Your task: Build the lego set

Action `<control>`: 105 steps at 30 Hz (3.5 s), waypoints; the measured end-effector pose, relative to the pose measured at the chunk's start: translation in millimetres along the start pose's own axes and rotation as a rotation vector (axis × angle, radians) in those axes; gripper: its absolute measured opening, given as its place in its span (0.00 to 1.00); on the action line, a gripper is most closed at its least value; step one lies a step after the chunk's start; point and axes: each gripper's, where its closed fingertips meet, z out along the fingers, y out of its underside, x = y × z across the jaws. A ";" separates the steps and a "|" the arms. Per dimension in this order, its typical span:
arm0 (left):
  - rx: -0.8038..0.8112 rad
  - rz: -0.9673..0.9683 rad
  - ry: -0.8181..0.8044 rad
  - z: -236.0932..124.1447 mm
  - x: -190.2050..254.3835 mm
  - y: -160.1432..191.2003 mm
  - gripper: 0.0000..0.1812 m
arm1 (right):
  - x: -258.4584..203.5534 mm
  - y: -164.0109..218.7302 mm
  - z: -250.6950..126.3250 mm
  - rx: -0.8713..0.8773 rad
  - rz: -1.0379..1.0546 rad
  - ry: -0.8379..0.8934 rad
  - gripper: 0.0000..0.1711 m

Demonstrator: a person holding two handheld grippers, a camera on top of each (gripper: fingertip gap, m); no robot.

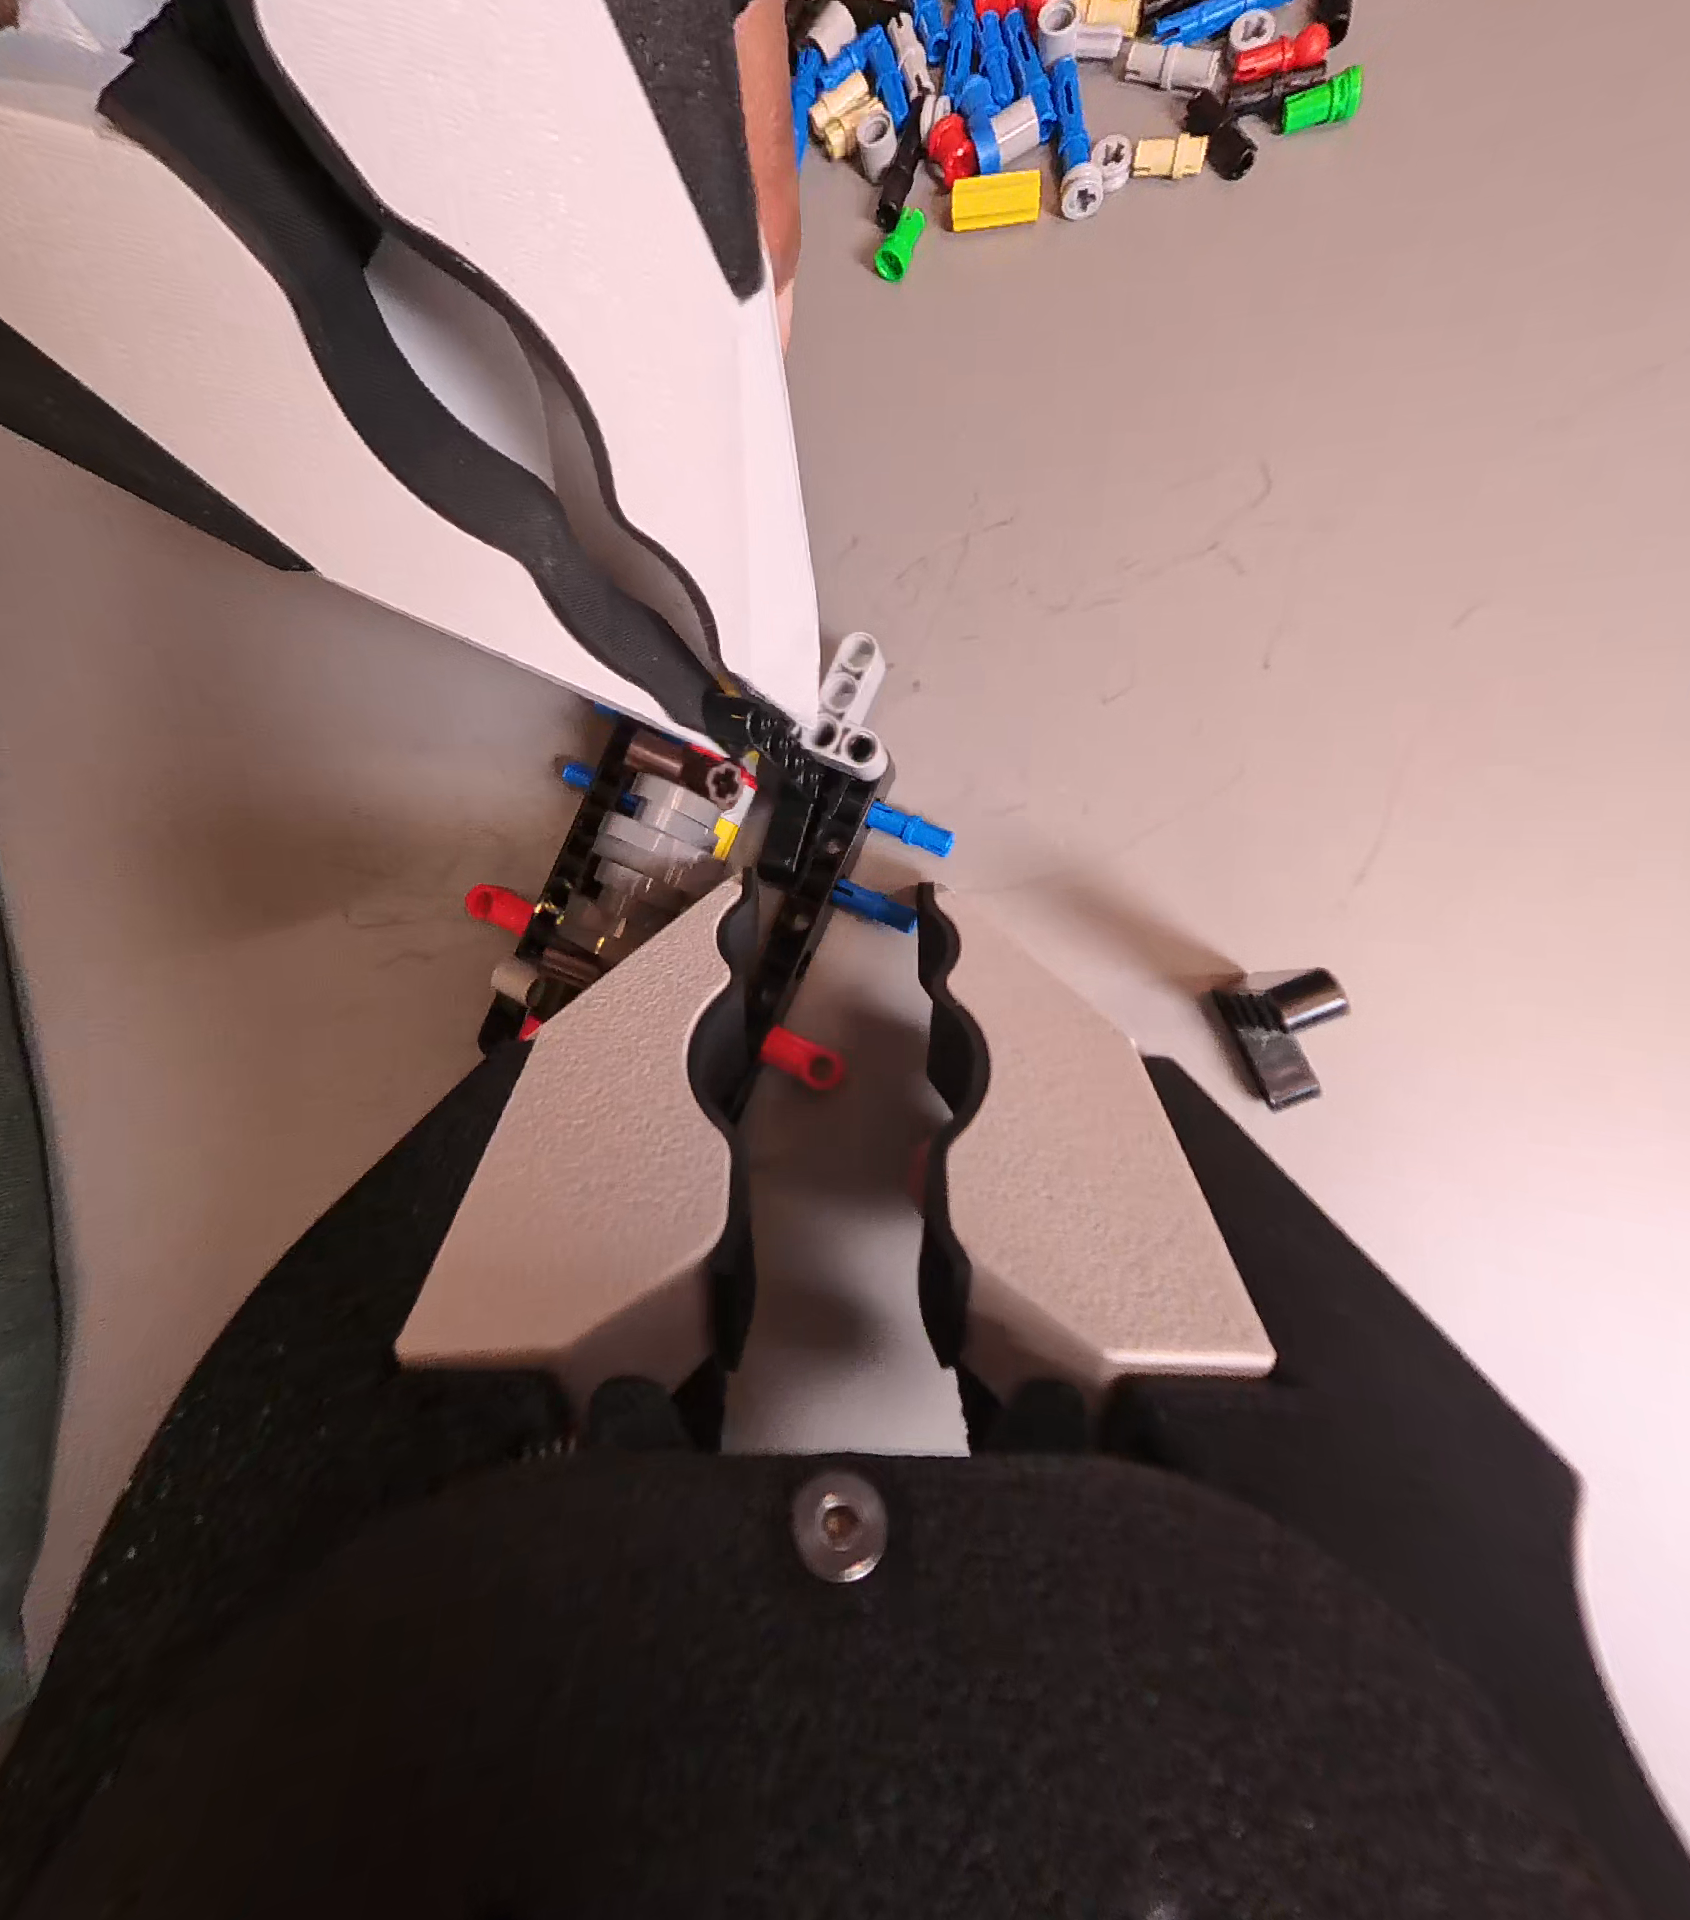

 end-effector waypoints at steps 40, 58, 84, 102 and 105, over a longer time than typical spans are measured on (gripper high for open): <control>0.218 -0.412 0.537 11.3 10.1 -23.9 0.12 | -6.0 2.1 -3.1 0.074 -0.050 0.050 0.13; 0.380 -0.242 0.418 -1.5 7.9 -22.2 0.04 | -4.8 -6.1 -22.0 0.180 -0.118 0.055 0.11; 0.424 -0.110 -0.039 -3.5 -3.3 -10.0 0.05 | 2.8 -8.0 3.0 0.079 -0.144 0.097 0.17; 0.525 -0.202 -0.019 -1.9 -3.0 -13.3 0.05 | 6.2 -11.1 5.4 0.040 -0.107 0.091 0.21; 0.483 -0.183 0.008 -2.9 -3.3 -10.8 0.07 | 3.5 -11.9 6.9 0.035 -0.116 0.093 0.19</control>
